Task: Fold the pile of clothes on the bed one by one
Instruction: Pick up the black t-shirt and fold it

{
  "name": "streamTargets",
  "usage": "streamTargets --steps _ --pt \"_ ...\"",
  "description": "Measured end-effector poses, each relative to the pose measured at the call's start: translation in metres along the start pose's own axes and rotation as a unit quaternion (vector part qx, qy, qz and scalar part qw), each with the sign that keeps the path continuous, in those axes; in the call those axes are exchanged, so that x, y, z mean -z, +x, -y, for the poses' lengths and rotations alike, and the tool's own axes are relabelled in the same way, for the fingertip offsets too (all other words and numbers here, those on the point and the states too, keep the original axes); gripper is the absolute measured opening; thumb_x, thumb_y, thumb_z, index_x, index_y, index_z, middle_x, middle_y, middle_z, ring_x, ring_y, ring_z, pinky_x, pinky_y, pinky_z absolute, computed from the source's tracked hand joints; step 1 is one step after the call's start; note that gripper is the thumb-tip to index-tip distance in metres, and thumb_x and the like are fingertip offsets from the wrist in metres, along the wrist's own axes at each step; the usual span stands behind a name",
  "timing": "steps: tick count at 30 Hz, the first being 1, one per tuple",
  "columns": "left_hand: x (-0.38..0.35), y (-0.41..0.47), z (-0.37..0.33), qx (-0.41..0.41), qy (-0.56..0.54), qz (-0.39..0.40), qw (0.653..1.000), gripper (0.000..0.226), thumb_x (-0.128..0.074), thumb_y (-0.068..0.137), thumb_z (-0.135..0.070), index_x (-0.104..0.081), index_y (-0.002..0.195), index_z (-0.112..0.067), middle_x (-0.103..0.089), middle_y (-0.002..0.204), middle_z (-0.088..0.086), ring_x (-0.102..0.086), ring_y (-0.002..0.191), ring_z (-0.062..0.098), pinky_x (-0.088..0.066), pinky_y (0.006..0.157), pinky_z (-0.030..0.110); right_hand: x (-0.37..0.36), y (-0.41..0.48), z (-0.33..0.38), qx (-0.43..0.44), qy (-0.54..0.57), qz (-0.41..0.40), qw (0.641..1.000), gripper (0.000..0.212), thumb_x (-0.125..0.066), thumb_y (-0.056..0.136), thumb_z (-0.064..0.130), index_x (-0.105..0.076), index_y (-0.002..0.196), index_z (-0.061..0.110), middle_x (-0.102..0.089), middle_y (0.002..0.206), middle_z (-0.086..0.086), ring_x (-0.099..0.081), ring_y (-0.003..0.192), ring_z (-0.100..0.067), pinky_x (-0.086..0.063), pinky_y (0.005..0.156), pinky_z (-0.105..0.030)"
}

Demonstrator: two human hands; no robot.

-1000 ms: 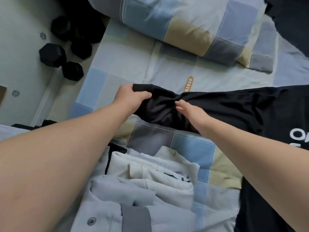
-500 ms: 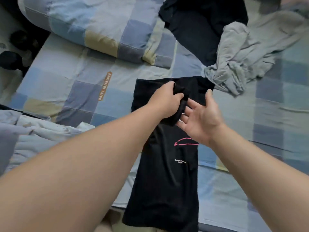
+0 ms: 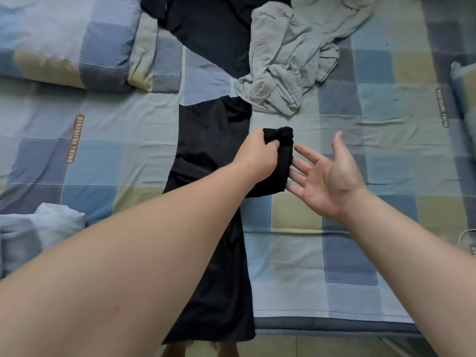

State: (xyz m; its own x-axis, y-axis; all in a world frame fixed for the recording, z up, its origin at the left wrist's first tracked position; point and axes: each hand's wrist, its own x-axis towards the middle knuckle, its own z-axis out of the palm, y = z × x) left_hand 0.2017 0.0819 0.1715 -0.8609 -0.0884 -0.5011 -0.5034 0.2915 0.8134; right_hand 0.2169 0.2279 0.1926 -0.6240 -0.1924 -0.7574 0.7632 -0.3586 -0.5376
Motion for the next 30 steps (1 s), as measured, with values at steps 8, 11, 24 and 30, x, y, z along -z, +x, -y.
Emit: streamTargets --steps 8,11,24,30 --pt "0.101 0.022 0.071 0.071 0.102 -0.153 0.980 0.023 -0.048 0.103 -0.022 -0.058 0.122 -0.013 -0.062 0.117 0.002 -0.056 0.106 0.024 -0.041 0.088 0.030 -0.048 0.038 -0.042 -0.039 -0.127 0.021 0.991 0.073 -0.022 0.097 0.073 -0.054 0.140 0.024 -0.063 0.137 -0.006 -0.052 0.133 -0.026 -0.032 0.117 -0.051" --pt "0.140 0.035 0.111 0.117 0.130 -0.161 0.971 0.029 -0.048 0.103 -0.025 -0.054 0.129 -0.014 -0.061 0.129 0.006 -0.056 0.119 0.031 -0.043 0.096 0.035 -0.063 0.061 -0.061 -0.025 -0.257 -0.025 0.966 0.058 -0.032 0.101 0.063 -0.056 0.139 0.026 -0.063 0.136 0.002 -0.053 0.129 -0.020 -0.039 0.110 -0.043" --pt "0.096 0.117 0.257 -0.094 0.502 -0.008 0.860 0.061 -0.028 0.103 -0.058 -0.010 0.159 -0.042 0.004 0.170 -0.002 0.006 0.156 0.026 -0.002 0.124 0.054 -0.034 0.243 -0.166 0.179 -0.792 -0.093 0.576 0.066 -0.026 0.101 0.060 -0.003 0.159 0.039 0.013 0.168 0.004 0.014 0.154 -0.028 0.002 0.123 -0.057" --pt "0.077 0.143 0.310 -0.128 0.551 -0.092 0.819 0.065 -0.017 0.098 -0.065 -0.001 0.158 -0.045 0.006 0.169 -0.005 0.006 0.156 0.023 0.004 0.122 0.057 -0.004 0.287 -0.207 0.278 -0.800 -0.141 0.512 0.072 -0.027 0.095 0.060 -0.012 0.161 0.033 -0.002 0.169 -0.002 0.001 0.155 -0.031 -0.001 0.123 -0.057"
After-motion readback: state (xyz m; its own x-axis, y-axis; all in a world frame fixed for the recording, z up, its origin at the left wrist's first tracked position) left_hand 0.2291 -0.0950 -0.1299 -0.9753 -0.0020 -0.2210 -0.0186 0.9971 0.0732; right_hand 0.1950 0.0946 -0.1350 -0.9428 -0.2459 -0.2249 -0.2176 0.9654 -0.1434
